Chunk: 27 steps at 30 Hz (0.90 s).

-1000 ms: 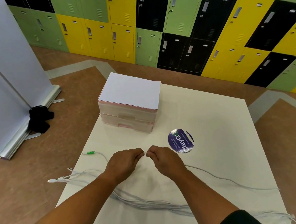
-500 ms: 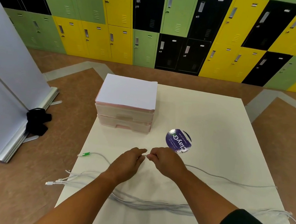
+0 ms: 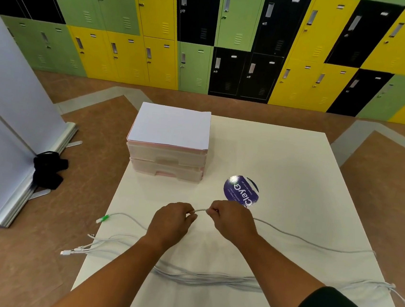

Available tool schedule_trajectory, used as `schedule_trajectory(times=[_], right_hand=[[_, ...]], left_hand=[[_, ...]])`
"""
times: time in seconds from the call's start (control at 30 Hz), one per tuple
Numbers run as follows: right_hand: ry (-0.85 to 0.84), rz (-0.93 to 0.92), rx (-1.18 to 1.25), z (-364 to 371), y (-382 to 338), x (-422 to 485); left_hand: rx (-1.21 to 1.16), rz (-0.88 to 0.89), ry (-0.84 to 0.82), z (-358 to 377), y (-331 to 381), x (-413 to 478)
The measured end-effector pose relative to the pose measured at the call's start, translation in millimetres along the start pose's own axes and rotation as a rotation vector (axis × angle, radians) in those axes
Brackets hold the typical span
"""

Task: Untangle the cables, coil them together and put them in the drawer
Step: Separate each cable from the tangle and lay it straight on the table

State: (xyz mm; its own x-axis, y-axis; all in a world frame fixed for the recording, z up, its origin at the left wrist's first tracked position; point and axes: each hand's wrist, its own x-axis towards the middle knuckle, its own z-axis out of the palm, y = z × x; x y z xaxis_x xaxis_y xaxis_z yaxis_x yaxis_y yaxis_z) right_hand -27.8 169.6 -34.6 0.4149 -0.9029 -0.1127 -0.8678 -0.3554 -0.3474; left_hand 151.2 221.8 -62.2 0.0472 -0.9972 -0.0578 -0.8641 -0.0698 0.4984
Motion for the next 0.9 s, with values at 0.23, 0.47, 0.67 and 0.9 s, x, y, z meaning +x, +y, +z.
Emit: schedule_trajectory(times=[0.23,0.47,0.67,0.9], right_hand=[[-0.025,-0.019,0.106,1,-8,-2],[0.028,0.047,0.057,-4,7,-8],[0.035,0.077,0.096,-1,12,-11],[0.036,0.049,0.17,-4,8,-10]], left_hand=[[-0.142,0.078,-0.042,1,11,-2],[-0.111,-0.027,0.075,-3,11,-2],[-0.084,0.015,-0.037,-1,17,-2],[-0.154,0.082,-0.054,-5,27,0]])
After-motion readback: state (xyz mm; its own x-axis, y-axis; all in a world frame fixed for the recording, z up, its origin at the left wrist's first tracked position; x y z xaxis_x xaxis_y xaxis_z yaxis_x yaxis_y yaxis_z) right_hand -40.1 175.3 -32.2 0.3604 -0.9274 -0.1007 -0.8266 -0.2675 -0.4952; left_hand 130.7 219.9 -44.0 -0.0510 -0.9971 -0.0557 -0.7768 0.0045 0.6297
